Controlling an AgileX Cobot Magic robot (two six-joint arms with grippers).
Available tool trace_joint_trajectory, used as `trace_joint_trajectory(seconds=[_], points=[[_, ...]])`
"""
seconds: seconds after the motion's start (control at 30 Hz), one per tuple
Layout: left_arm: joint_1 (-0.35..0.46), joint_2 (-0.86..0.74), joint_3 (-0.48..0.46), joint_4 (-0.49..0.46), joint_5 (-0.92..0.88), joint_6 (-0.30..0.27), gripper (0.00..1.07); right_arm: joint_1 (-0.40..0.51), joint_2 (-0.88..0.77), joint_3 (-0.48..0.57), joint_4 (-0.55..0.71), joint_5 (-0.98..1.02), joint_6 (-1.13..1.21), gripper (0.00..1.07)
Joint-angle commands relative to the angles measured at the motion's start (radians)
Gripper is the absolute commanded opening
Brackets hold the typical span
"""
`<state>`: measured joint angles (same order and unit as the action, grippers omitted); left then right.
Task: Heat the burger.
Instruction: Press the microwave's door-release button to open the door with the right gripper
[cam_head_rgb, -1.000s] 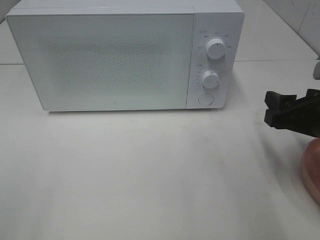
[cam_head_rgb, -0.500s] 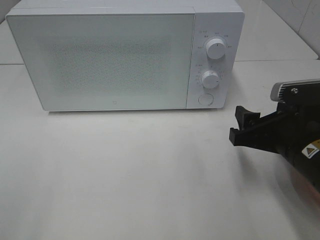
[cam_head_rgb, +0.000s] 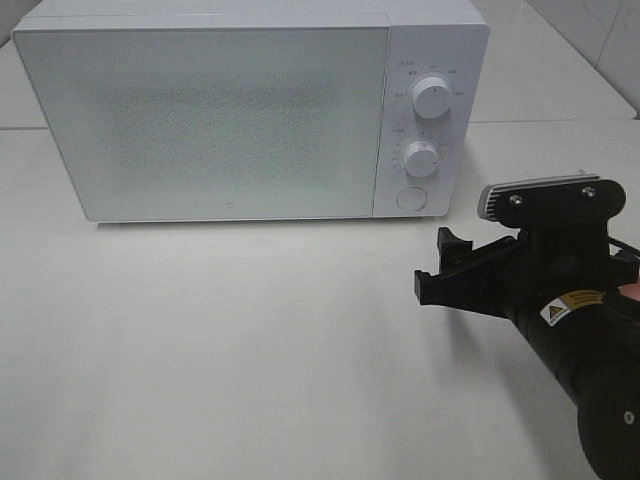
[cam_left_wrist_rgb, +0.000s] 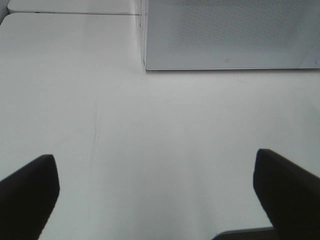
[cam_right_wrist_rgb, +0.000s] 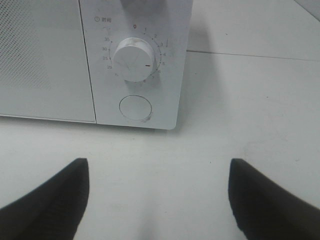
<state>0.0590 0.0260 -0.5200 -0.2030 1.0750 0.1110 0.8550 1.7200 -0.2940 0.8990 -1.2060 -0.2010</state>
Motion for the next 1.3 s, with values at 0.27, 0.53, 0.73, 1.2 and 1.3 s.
trace_joint_trajectory(seconds=[0.27,0.53,0.73,1.2,1.3], points=[[0.005,-0.002,0.004,-0.011,-0.003,0.003,0.98,0.003,0.005,-0.012,0.002,-0.02,0.183,0.7],[0.005,-0.002,0.004,-0.011,-0.003,0.003,0.98,0.003,0.005,-0.012,0.004,-0.026,0.553,0.45],[0.005,-0.002,0.004,-0.011,-0.003,0.003,0.98,0.003,0.005,-0.012,0.005,-0.002,1.028,0.17],[0.005,-0.002,0.004,-0.011,-0.003,0.003,0.98,0.003,0.005,-0.014,0.005,0.045,1.451,0.0],[0.005,-0.002,0.004,-0.011,-0.003,0.003,0.98,0.0,0.005,-0.014,0.003,0.049,1.451,0.0]])
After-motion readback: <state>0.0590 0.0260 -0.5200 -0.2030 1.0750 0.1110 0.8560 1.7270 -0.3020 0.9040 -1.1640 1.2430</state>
